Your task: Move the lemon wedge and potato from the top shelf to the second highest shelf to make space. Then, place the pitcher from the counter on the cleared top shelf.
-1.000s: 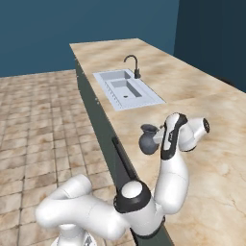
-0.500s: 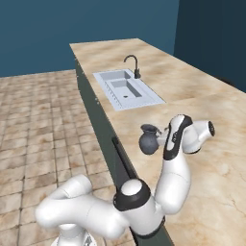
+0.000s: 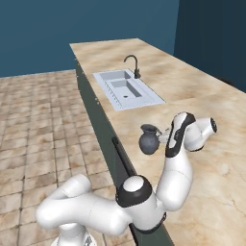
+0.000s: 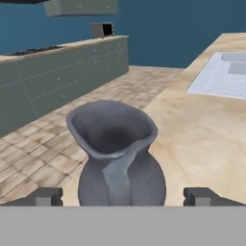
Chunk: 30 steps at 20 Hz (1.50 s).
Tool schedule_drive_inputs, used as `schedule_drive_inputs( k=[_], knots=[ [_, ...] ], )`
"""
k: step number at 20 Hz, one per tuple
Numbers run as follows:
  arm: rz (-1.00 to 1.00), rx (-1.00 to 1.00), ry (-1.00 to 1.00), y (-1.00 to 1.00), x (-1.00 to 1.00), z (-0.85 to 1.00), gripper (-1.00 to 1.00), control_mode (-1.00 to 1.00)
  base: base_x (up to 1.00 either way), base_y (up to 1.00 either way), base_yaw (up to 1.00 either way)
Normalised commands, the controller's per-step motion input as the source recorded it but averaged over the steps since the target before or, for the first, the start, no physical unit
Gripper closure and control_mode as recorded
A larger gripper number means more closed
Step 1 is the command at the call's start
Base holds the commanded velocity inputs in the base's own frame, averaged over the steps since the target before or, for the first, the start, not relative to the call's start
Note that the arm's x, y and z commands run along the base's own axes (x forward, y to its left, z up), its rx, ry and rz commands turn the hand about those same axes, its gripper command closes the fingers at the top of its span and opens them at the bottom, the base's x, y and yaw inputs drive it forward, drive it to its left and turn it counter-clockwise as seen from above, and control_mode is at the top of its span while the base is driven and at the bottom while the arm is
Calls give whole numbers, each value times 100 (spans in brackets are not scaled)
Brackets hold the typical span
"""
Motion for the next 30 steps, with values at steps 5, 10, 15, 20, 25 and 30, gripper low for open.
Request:
schedule_drive_inputs(
  k=[5, 10, 15, 20, 25, 30],
  knots=[
    [0, 0, 5, 19, 0, -1, -100, -100, 0, 0, 0],
    [0, 0, 2, 21, 0, -10, -100, -100, 0, 0, 0],
    [0, 0, 0, 5, 0, -33, -100, -100, 0, 0, 0],
    [0, 0, 0, 13, 6, -33, 100, -100, 0, 0, 0],
    [0, 0, 0, 15, 11, -1, 100, -100, 0, 0, 0],
    [0, 0, 0, 1, -10, 1, 100, -100, 0, 0, 0]
  ],
)
